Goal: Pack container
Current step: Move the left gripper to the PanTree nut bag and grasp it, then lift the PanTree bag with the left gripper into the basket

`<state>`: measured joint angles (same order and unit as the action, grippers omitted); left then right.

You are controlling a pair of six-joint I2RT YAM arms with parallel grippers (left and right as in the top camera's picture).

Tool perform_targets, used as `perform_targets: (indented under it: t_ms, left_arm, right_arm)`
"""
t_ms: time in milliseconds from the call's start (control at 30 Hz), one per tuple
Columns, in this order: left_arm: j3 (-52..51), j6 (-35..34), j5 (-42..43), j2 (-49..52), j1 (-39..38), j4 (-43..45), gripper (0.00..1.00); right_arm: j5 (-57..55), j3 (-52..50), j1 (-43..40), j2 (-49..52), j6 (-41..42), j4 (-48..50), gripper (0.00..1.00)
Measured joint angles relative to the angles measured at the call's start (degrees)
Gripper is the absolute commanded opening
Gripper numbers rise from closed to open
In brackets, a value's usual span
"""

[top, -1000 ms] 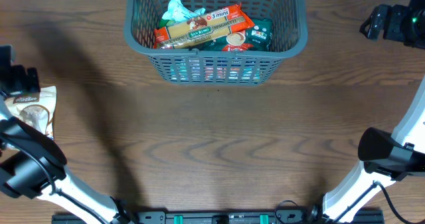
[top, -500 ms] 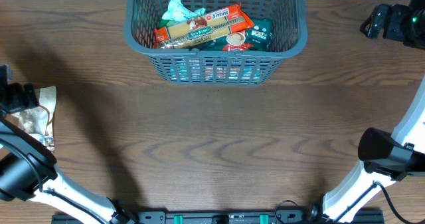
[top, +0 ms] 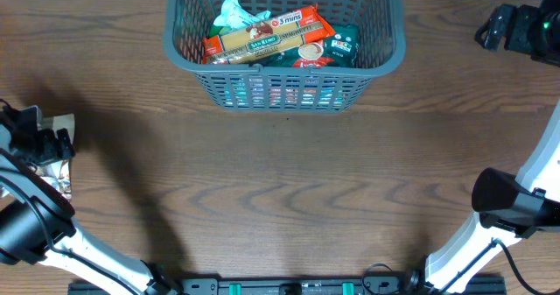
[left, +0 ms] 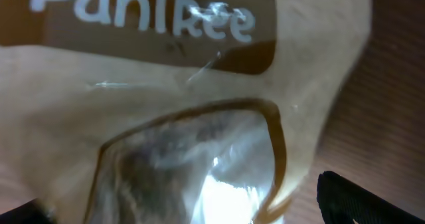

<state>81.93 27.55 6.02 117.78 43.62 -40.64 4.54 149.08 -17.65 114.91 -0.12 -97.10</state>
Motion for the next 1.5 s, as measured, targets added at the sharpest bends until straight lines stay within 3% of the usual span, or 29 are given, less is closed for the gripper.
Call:
perform_targets:
  t_ms: [233, 333, 567, 733, 867, 1033, 1133, 1233, 1300, 1500]
  left_arm:
    - [-3.32, 0.61, -0.09, -0.33, 0.00, 3.52, 1.00]
    - [-3.50, 0.74, -0.04, -0.42, 0.00, 3.54, 0.89]
    - [-3.54, -0.76, 0.44, -0.46, 0.11, 3.52, 0.77]
    - [-3.54, -1.95, 0.85, -0.52, 0.11, 3.23, 0.52]
    - [-3.54, -2.23, 1.62, -0.55, 0.11, 3.10, 0.44]
    - [-3.54, -3.41, 2.67, -0.63, 0.11, 3.02, 0.28]
    - [-3.61, -3.78, 3.21, -1.01, 0.07, 2.84, 0.21]
    - [-3.69, -4.24, 3.76, -1.55, -0.33, 2.40, 0.21]
    - [-3.69, -5.53, 4.15, -2.05, -1.09, 1.81, 0.15]
    - [-0.83, -9.29, 4.52, -7.08, -5.81, -6.95, 0.06]
  right_arm:
    - [0.00, -0.02, 0.00, 0.00, 0.35, 0.00, 0.99]
    - [0.00, 0.00, 0.00, 0.00, 0.55, 0.00, 0.99]
    - [0.00, -0.02, 0.00, 0.00, 0.57, 0.00, 0.99]
    - [0.00, -0.02, 0.00, 0.00, 0.59, 0.00, 0.99]
    - [0.00, -0.02, 0.00, 0.00, 0.59, 0.00, 0.99]
    - [-0.02, -0.02, 0.00, 0.00, 0.59, 0.00, 0.99]
    - [0.00, -0.02, 0.00, 0.00, 0.59, 0.00, 0.99]
    - [0.00, 0.00, 0.00, 0.00, 0.59, 0.00, 0.99]
    - [0.00, 0.00, 0.00, 0.00, 0.59, 0.00, 0.99]
    - [0.00, 0.00, 0.00, 0.00, 0.59, 0.00, 0.99]
